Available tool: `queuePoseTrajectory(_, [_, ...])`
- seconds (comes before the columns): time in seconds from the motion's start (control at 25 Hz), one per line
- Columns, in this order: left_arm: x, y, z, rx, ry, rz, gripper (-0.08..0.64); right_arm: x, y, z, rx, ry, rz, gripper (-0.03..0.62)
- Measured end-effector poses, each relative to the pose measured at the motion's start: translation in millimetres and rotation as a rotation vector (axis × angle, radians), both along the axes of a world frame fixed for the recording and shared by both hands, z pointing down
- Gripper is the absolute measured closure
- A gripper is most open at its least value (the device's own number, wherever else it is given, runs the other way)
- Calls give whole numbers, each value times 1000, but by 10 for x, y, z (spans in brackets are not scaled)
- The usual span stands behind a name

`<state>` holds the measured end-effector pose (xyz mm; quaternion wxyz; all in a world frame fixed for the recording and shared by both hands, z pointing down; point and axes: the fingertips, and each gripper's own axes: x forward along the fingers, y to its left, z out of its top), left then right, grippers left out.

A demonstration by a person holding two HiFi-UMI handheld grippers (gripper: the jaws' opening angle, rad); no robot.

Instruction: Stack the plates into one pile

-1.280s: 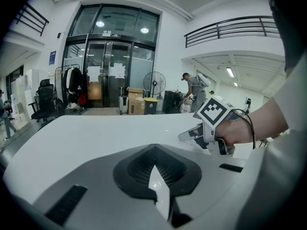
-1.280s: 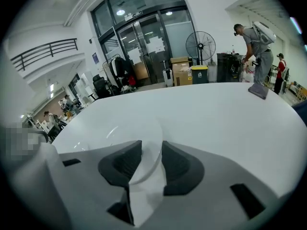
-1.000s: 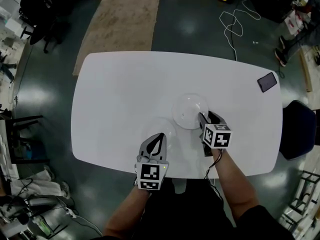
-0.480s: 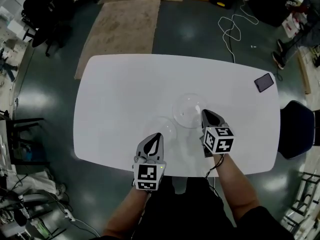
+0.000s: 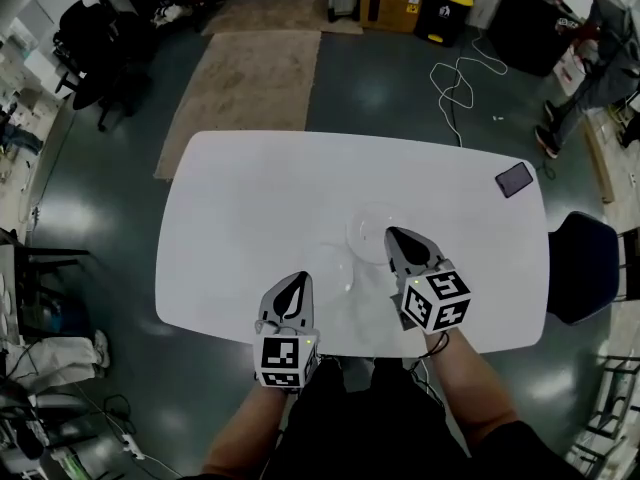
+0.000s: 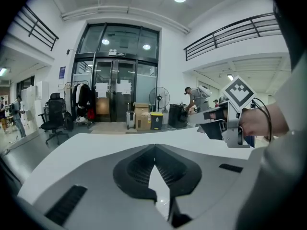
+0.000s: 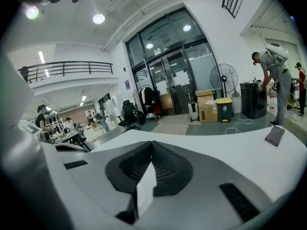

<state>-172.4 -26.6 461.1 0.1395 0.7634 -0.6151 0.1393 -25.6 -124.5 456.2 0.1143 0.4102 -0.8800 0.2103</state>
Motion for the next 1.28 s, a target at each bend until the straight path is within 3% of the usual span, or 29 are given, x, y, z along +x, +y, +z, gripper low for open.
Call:
queuePoseTrajectory(0.44, [-363, 216, -576, 107, 0, -37, 541, -490, 502, -836, 141, -74, -106, 575])
queuePoseTrajectory(0.68, [-606, 299, -851, 146, -5, -44, 541, -729, 727, -1062, 171, -73, -134, 575])
queuePoseTrajectory(1.0, [-803, 318, -812, 149, 4, -17, 541, -893, 801, -965, 163, -58, -112, 575])
queuePoseTrajectory(1.28, [-897, 283, -620, 113, 21, 20, 538, -890, 768, -707, 99, -50, -29, 571])
